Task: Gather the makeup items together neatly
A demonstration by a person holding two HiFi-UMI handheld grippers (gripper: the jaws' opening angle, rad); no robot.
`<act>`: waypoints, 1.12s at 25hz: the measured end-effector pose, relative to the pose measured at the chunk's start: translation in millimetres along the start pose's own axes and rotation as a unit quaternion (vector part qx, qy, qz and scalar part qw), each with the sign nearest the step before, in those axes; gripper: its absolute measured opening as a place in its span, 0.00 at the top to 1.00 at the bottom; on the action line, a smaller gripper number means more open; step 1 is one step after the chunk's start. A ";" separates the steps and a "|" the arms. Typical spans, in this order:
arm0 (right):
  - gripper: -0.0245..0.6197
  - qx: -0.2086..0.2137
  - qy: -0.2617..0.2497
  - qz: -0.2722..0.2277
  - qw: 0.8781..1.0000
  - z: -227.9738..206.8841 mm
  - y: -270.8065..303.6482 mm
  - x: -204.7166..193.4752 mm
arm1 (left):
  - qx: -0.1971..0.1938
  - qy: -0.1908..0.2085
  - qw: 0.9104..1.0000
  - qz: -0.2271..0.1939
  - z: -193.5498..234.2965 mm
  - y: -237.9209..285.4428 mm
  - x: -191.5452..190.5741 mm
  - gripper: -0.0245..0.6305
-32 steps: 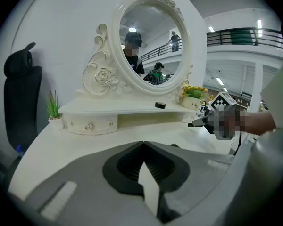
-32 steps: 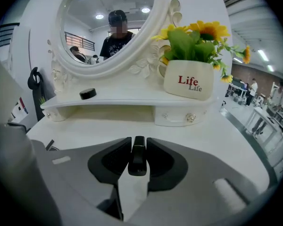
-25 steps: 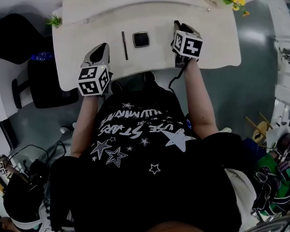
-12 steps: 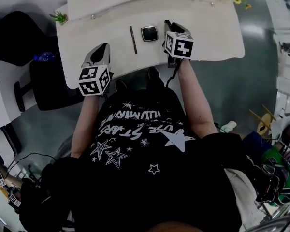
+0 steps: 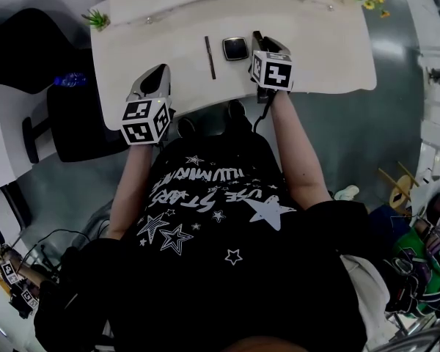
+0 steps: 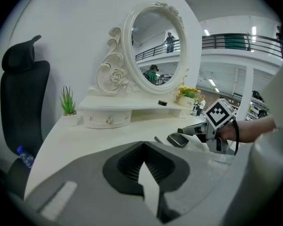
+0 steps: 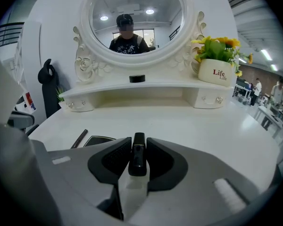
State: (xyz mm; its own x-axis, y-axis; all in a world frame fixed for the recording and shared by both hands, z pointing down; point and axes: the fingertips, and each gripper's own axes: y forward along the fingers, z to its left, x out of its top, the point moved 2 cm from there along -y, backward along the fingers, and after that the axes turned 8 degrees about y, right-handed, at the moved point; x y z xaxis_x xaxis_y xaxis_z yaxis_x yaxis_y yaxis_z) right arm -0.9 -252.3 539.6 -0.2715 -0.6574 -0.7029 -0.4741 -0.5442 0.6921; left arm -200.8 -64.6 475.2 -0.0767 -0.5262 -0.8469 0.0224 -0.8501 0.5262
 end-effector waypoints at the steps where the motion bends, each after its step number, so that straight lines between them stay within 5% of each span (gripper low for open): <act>1: 0.76 -0.002 -0.001 0.001 1.000 0.1 -0.1 -0.6 | 0.000 0.000 1.000 0.000 -0.1 -0.3 -0.3 0.96; 20: 0.75 -0.008 -0.009 0.046 0.999 -0.6 4.9 -18.4 | -0.004 -0.001 1.000 0.004 -4.1 0.1 -5.0 0.96; 28: 0.63 0.013 -0.009 0.033 0.999 -2.2 -7.3 0.3 | 0.004 -0.009 1.000 -0.006 -2.5 4.5 2.3 0.96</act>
State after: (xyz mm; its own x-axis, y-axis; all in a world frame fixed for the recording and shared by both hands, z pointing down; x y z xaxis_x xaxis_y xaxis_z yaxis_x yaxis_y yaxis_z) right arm 4.3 -249.7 534.7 -0.3178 -0.6817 -0.6590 -0.4761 -0.4863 0.7327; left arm -198.4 -69.6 475.4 -0.0950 -0.5161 -0.8513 0.0127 -0.8557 0.5173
